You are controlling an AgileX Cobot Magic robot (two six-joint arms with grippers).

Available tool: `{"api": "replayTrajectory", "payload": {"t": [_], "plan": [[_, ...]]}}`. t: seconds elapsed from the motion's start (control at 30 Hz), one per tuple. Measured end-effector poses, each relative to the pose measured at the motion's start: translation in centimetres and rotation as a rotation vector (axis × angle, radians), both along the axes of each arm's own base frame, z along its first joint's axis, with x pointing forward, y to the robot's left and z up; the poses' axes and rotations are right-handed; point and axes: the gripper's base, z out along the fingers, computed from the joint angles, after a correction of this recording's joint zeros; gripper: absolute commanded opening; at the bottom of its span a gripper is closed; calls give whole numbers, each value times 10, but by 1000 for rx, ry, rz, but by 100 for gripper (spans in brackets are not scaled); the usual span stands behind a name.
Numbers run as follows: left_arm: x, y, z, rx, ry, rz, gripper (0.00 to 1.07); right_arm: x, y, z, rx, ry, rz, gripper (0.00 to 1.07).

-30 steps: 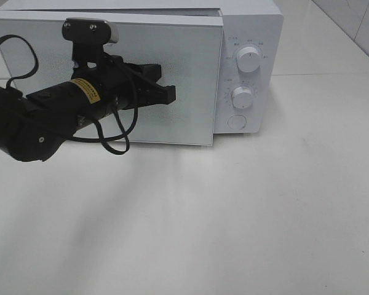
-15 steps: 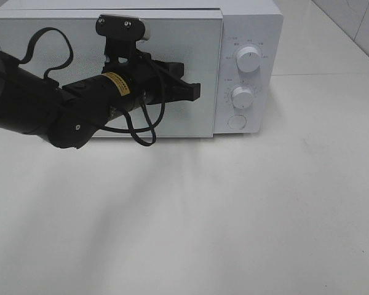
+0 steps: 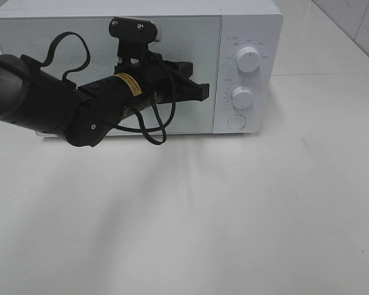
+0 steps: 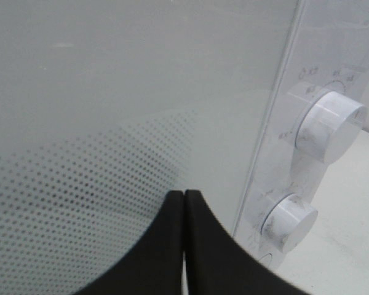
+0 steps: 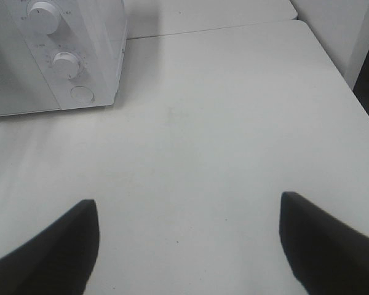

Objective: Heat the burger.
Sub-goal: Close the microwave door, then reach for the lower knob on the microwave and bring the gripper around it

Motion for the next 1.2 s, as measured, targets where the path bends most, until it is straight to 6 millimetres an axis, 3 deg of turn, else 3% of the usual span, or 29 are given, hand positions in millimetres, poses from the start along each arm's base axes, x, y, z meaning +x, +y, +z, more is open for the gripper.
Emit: {"api": "replayTrajectory", "payload": {"t": [0.3,0.57,0.63,0.67,0.7,0.73,0.77,0.8,0.83,0.87,1.1,1.2], "plan": [[-2,-2,1,49,47,-28,0,0,0,0,0,0,0,76],[-25,-16,10,155,180,-72,3,0,0,0,0,0,0,76],[-45,-26,11,244,266,-115,26,0,0,0,0,0,0,76],[-45,-26,11,244,266,-115,26,0,0,0,0,0,0,76],[-49,-28,12,264,284,-123,50,0,0,0,0,0,0,76],[-59,-30,15,315,331,-141,63,0,0,0,0,0,0,76],[-59,-30,15,315,331,-141,63,0,0,0,0,0,0,76],[-63,-30,15,340,354,-147,85,0,0,0,0,0,0,76],[-63,-30,15,340,354,-147,85,0,0,0,0,0,0,76],[-71,-30,17,371,397,-151,99,0,0,0,0,0,0,76],[-87,-15,26,496,570,-130,102,0,0,0,0,1,0,76],[-97,-3,39,567,643,-124,102,0,0,0,0,1,0,76]]}}
